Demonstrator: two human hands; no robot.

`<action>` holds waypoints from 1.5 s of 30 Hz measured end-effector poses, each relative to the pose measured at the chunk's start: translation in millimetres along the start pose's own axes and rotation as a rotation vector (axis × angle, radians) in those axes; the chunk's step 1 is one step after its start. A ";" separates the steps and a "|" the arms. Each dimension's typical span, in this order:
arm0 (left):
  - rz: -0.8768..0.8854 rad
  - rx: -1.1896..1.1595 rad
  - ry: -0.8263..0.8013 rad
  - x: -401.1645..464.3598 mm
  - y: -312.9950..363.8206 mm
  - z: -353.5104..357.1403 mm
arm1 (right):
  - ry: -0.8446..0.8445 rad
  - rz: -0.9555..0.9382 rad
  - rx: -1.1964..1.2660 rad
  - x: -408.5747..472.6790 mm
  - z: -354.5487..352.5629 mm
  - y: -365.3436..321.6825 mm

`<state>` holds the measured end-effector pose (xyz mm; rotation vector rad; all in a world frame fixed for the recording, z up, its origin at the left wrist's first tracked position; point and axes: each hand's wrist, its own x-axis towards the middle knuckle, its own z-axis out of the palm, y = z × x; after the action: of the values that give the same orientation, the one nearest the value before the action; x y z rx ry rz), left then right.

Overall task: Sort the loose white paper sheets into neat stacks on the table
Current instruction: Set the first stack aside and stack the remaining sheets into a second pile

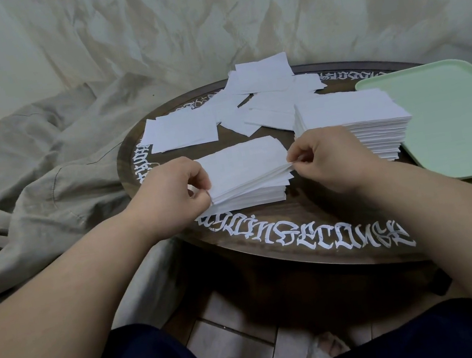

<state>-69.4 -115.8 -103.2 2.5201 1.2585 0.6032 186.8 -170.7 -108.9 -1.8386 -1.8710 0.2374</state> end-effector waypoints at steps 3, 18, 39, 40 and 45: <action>0.018 -0.023 -0.038 -0.3 -0.2 1.6 | 0.004 -0.019 0.036 0.3 -0.6 0.7; 0.038 0.072 -0.028 -0.4 4.6 -0.6 | 0.100 -0.073 -0.096 -0.3 -0.9 -8.3; 0.110 0.044 0.278 2.8 -2.4 -7.8 | 0.271 -0.198 0.041 0.7 -0.8 -19.6; 0.078 0.042 0.233 0.1 -3.9 -9.0 | 0.241 -0.195 0.035 0.3 -0.3 -20.4; -0.013 0.074 0.012 -6.7 -4.2 -9.1 | 0.023 -0.130 -0.019 -2.6 1.1 -18.6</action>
<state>-80.2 -118.3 -98.5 2.5691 1.3242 0.5803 169.7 -174.4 -101.9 -1.7159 -1.9737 0.1532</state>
